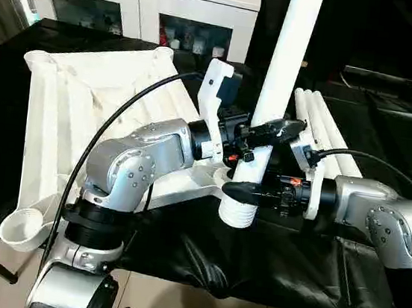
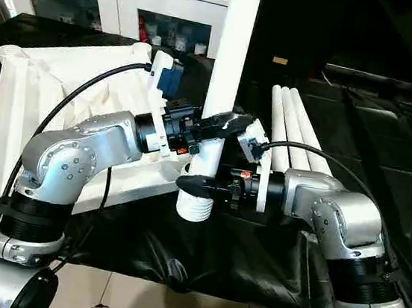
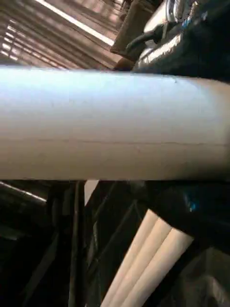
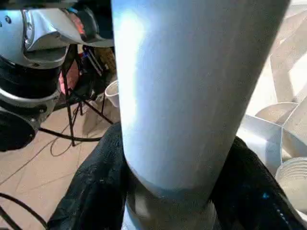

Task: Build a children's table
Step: Pick table leg

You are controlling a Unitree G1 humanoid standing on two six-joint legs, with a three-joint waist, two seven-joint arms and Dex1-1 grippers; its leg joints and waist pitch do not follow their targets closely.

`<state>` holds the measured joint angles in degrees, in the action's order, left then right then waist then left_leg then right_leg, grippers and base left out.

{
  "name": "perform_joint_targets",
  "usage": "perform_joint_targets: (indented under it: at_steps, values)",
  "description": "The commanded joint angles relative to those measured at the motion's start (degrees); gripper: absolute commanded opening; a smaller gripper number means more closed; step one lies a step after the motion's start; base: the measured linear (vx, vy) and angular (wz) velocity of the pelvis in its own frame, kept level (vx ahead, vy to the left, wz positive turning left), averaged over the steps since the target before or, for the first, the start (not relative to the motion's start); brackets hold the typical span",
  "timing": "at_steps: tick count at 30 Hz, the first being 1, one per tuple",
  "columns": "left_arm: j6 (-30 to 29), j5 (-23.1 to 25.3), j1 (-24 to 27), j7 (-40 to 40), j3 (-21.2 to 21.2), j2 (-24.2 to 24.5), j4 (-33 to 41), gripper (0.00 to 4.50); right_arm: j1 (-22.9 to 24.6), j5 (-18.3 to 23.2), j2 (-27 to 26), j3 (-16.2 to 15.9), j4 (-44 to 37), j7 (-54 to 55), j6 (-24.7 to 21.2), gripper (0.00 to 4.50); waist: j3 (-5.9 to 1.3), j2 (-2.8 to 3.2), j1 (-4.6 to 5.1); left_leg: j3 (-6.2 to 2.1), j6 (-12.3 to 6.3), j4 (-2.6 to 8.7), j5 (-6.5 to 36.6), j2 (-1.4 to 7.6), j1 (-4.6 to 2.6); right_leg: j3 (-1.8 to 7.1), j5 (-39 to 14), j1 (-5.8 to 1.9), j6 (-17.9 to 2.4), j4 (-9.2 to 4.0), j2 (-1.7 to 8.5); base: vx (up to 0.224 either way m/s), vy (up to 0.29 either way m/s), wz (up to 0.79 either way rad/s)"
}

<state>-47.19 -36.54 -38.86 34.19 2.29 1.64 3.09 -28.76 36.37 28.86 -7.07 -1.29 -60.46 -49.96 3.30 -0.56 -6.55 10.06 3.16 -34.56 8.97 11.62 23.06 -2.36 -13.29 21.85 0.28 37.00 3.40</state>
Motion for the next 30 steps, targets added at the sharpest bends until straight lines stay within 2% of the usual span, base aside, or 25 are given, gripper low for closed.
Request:
perform_joint_targets:
  at_steps: [1, 2, 3, 4, 7, 8, 9, 10, 11, 12, 13, 15, 16, 18, 19, 20, 21, 22, 23, 25, 26, 27, 28, 29, 30]
  values:
    - [2.4, -1.7, -1.1, -0.6, -1.5, -1.5, 0.4, 2.76, 0.5, 0.5, -0.3, 1.4, 0.1, 0.6, -0.5, 1.90, -4.27, -0.71, 0.03, -0.16, -1.17, 3.02, 4.2, 1.31, -1.47, 2.17, 1.9, -2.79, -12.9, -4.35, 3.78, 0.000, 0.000, 0.00]
    - [3.2, -3.8, -2.0, -2.0, -4.5, -3.2, -0.5, 2.99, 0.7, 0.7, -0.6, 1.8, -0.1, 0.9, -0.5, 1.90, -4.33, -0.54, -0.02, -0.19, -0.89, 2.97, 4.8, 1.25, -1.42, 2.17, 2.2, -2.91, -13.2, -4.30, 3.84, 0.000, 0.000, 0.00]
    - [3.9, -4.3, -2.4, -1.9, -5.4, -3.5, -0.7, 3.01, 0.8, 0.8, -0.7, 1.9, -0.1, 1.1, -0.4, 1.90, -4.32, -0.69, -0.03, -0.19, -0.84, 2.99, 4.9, 1.20, -1.43, 2.14, 2.3, -2.96, -13.4, -4.34, 3.84, 0.000, 0.000, 0.00]
    - [4.6, -4.7, -2.7, -1.6, -5.9, -3.6, -0.9, 3.01, 0.8, 0.7, -0.8, 2.0, 0.0, 1.3, -0.3, 1.89, -4.37, -0.08, -0.14, -0.32, -0.74, 2.99, 5.1, 1.26, -1.49, 2.13, 2.3, -2.89, -13.5, -4.42, 3.87, 0.000, 0.000, 0.00]
    - [4.8, -6.1, -3.7, -2.3, -7.8, -4.1, -1.8, 3.01, 0.9, 0.5, -1.2, 2.4, 0.2, 2.0, 0.1, 1.89, -4.44, -0.31, -0.14, -0.40, -0.75, 3.00, 5.2, 1.23, -1.51, 2.09, 3.4, -3.05, -13.4, -4.25, 3.77, 0.000, 0.000, 0.00]
    - [7.8, -5.4, -4.8, -3.0, -9.1, -4.4, -2.9, 3.01, 1.4, 0.3, -1.6, 2.9, 0.2, 2.9, 0.8, 1.89, -4.40, 0.25, -0.10, -0.46, -0.66, 2.99, 5.7, 1.12, -1.45, 2.07, 3.3, -3.01, -13.2, -4.52, 3.71, 0.000, 0.000, 0.00]
    - [9.2, -4.7, -5.4, -3.4, -9.5, -4.3, -3.4, 3.01, 1.6, 0.3, -1.8, 3.4, 0.1, 3.6, 1.0, 1.89, -4.42, 0.17, -0.08, -0.42, -0.49, 3.01, 6.0, 1.14, -1.53, 2.09, 3.0, -3.04, -13.2, -4.53, 3.73, 0.000, 0.000, 0.00]
    - [10.4, -2.9, -6.2, -5.1, -9.8, -3.8, -3.7, 3.01, 2.3, 0.2, -2.1, 4.3, -0.6, 4.8, 1.8, 1.89, -4.48, 0.68, -0.21, -0.58, -0.13, 3.09, 6.5, 1.26, -1.60, 2.05, 2.6, -2.97, -12.9, -4.55, 3.78, 0.000, 0.000, 0.00]
    - [10.9, -1.8, -6.7, -6.1, -10.1, -3.3, -4.0, 3.01, 2.5, 0.0, -2.5, 4.7, -1.0, 5.7, 2.5, 1.89, -4.57, 0.88, -0.23, -0.73, 0.26, 3.09, 7.0, 1.35, -1.76, 1.98, 2.8, -2.97, -12.7, -4.40, 3.78, 0.000, 0.000, 0.00]
    - [13.5, 2.1, -6.6, -7.1, -9.1, -1.7, -3.7, 3.01, 2.9, -0.3, -3.1, 5.4, -1.7, 7.3, 3.0, 1.89, -4.51, 0.62, -0.06, -0.69, 0.25, 3.16, 7.0, 1.29, -1.63, 1.96, 2.9, -3.05, -12.6, -4.49, 3.68, 0.000, 0.000, 0.00]
    - [15.3, 4.7, -6.5, -7.6, -8.4, -0.5, -3.6, 3.01, 2.9, -0.6, -3.6, 5.7, -2.0, 8.4, 3.3, 1.89, -4.52, 0.64, -0.04, -0.82, 0.19, 3.23, 6.9, 1.31, -1.61, 1.94, 2.9, -3.08, -12.2, -4.54, 3.66, 0.000, 0.000, 0.00]
    - [16.0, 8.9, -5.8, -9.3, -7.2, 2.2, -3.0, 3.01, 3.2, -1.8, -4.9, 6.3, -2.9, 11.2, 5.0, 1.89, -4.53, 0.83, 0.14, -0.85, 0.37, 3.28, 6.3, 1.32, -1.52, 1.96, 3.0, -2.99, -10.7, -4.32, 3.67, 0.000, 0.000, 0.00]
    - [18.3, 12.0, -4.7, -10.0, -6.3, 3.7, -2.2, 3.01, 3.5, -2.4, -5.8, 7.0, -3.4, 13.3, 5.4, 1.89, -4.64, 1.38, 0.17, -0.89, 0.71, 3.21, 6.2, 1.22, -1.61, 1.93, 2.8, -2.88, -10.5, -4.31, 3.72, 0.000, 0.000, 0.00]
    - [20.0, 13.9, -3.8, -10.4, -5.8, 4.8, -1.6, 3.01, 3.8, -3.1, -6.3, 7.3, -3.9, 14.9, 5.9, 1.89, -4.58, 1.25, 0.36, -0.79, 1.30, 3.31, 6.9, 1.28, -1.66, 1.94, 2.2, -2.83, -10.5, -4.42, 3.65, 0.000, 0.000, 0.00]
    - [19.7, 15.4, -2.6, -11.4, -5.6, 6.3, -0.6, 3.01, 4.3, -4.5, -7.0, 7.5, -4.5, 17.0, 7.1, 1.89, -4.58, 1.30, 0.33, -0.76, 1.54, 3.32, 7.3, 1.28, -1.75, 1.94, 1.8, -2.80, -10.7, -4.35, 3.65, 0.000, 0.000, 0.00]
    - [22.1, 19.7, 0.9, -12.9, -4.4, 8.9, 1.3, 3.01, 5.4, -6.4, -8.2, 8.0, -5.2, 21.1, 8.0, 1.89, -4.60, 1.75, 0.20, -1.03, 1.99, 3.47, 7.1, 1.58, -1.73, 1.90, 1.9, -2.53, -10.5, -4.28, 3.77, 0.000, 0.000, 0.00]
    - [22.4, 21.0, 2.3, -13.7, -4.0, 9.6, 1.9, 3.01, 6.0, -7.2, -8.7, 8.1, -5.5, 22.6, 8.6, 1.89, -4.47, 1.66, 0.43, -0.90, 2.16, 3.58, 7.5, 1.49, -1.61, 1.90, 1.6, -2.50, -10.3, -4.30, 3.63, 0.000, 0.000, 0.00]
    - [22.7, 22.0, 3.4, -14.4, -3.7, 10.1, 2.3, 3.01, 6.5, -7.8, -9.0, 8.1, -5.7, 23.8, 9.1, 1.89, -4.56, 2.00, 0.43, -0.90, 2.72, 3.55, 8.5, 1.52, -1.89, 1.91, 1.0, -2.36, -9.8, -4.38, 3.65, 0.000, 0.000, 0.00]
    - [21.6, 22.9, 7.9, -16.8, -4.1, 10.1, 3.7, 3.01, 8.7, -10.9, -10.1, 7.9, -6.7, 28.0, 11.5, 1.89, -4.54, 2.29, 0.51, -0.92, 3.45, 3.65, 8.9, 1.56, -1.82, 1.90, 0.8, -2.30, -9.5, -4.27, 3.67, 0.000, 0.000, 0.00]
    - [21.3, 23.3, 12.3, -18.6, -4.8, 9.5, 4.8, 3.01, 10.9, -13.8, -11.1, 7.4, -8.0, 31.6, 13.5, 1.89, -4.49, 2.27, 0.59, -0.82, 3.81, 3.68, 9.8, 1.43, -1.96, 1.92, -0.2, -2.12, -9.4, -4.50, 3.54, 0.000, 0.000, 0.00]
    - [21.6, 24.5, 16.3, -18.9, -4.0, 9.8, 7.1, 3.01, 13.3, -15.9, -11.4, 7.4, -10.4, 34.0, 14.7, 1.89, -4.32, 2.09, 0.50, -0.77, 3.91, 3.88, 11.1, 1.42, -1.89, 2.05, -2.5, -1.99, -8.9, -4.87, 3.51, 0.000, 0.000, 0.00]
    - [21.6, 24.5, 16.3, -18.9, -4.0, 9.8, 7.1, 3.01, 13.3, -15.9, -11.4, 7.4, -10.4, 34.0, 14.7, 1.89, -4.29, 2.20, 0.38, -0.87, 3.96, 4.03, 11.5, 1.54, -1.88, 2.05, -3.1, -2.01, -8.5, -4.84, 3.57, 0.000, 0.000, 0.00]
    - [22.8, 27.5, 22.2, -20.1, -2.3, 10.3, 10.2, 3.01, 16.9, -17.5, -12.5, 8.8, -14.4, 38.0, 14.4, 1.89, -4.13, 1.64, 0.61, -0.83, 3.76, 4.25, 12.2, 1.58, -1.84, 2.14, -4.4, -1.91, -7.8, -5.13, 3.47, 0.000, 0.000, 0.00]
    - [23.0, 28.6, 24.0, -20.8, -1.9, 10.2, 11.1, 3.01, 18.0, -17.5, -13.0, 9.6, -15.8, 39.4, 13.7, 1.89, -4.05, 1.98, 0.62, -0.88, 3.58, 4.42, 12.9, 1.57, -1.83, 2.14, -5.5, -1.78, -7.1, -5.16, 3.43, 0.000, 0.000, 0.00]
    - [24.0, 30.2, 26.2, -21.8, -1.4, 10.0, 12.2, 3.01, 19.1, -17.9, -13.0, 9.9, -16.9, 40.7, 12.5, 1.89, -4.01, 1.83, 0.69, -0.83, 3.48, 4.41, 13.7, 1.57, -1.98, 2.20, -6.4, -1.58, -6.8, -5.34, 3.39, 0.000, 0.000, 0.00]
